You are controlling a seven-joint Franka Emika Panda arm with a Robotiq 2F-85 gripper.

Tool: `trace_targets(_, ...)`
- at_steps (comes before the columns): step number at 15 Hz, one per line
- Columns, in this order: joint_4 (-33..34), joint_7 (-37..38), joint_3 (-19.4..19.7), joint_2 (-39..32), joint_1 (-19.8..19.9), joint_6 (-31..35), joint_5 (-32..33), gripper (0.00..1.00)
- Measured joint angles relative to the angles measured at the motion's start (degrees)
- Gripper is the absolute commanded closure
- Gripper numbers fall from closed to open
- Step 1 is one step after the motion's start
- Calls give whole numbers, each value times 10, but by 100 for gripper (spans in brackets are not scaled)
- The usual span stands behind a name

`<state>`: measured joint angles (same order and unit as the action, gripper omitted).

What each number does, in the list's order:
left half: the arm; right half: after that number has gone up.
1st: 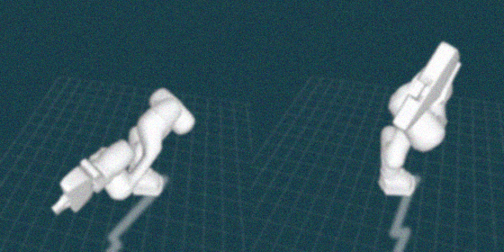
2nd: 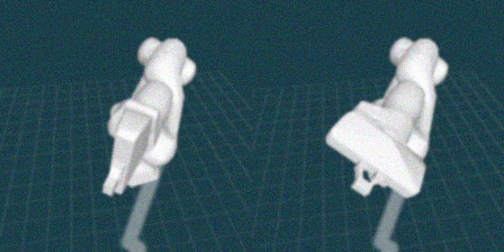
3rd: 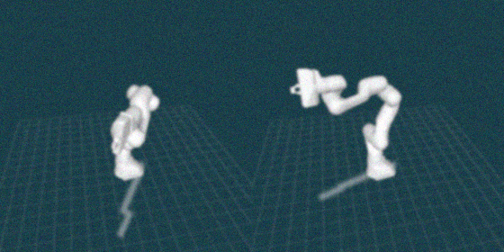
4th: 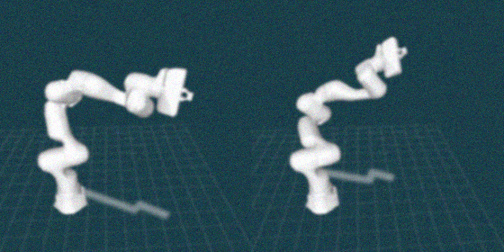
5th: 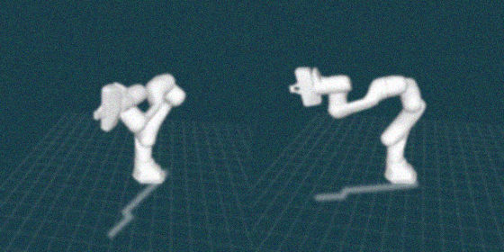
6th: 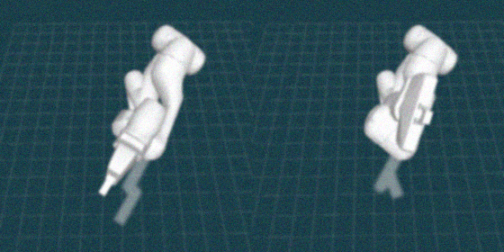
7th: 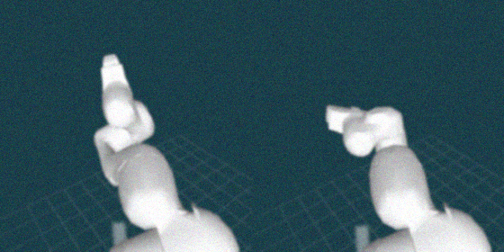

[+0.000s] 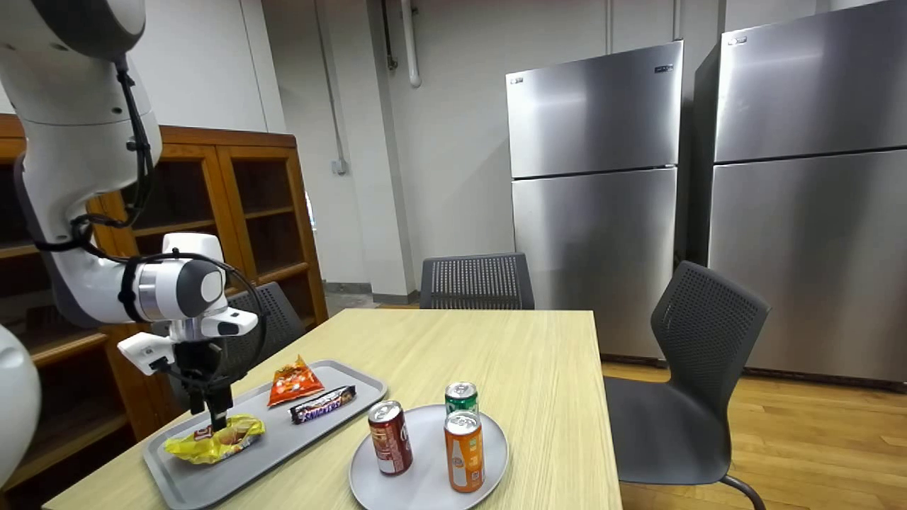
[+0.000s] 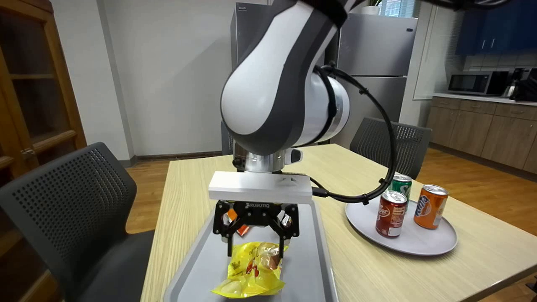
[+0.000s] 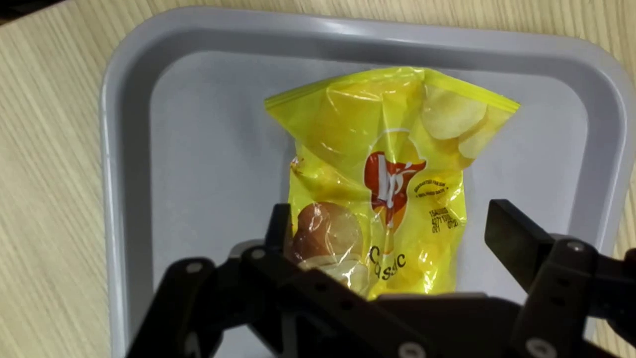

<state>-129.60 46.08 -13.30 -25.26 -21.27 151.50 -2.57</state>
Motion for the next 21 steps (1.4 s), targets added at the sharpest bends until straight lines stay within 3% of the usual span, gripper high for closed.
trace_targets(5, 13, -3, 1, -16, -3, 0, 0, 0)
trace_targets(7, 18, -4, 3, -21, -5, 0, 0, 28)
trace_targets(16, 28, -24, 3, -32, -7, 0, -1, 97)
trace_targets(21, 32, -27, 4, -33, -7, 0, -1, 100)
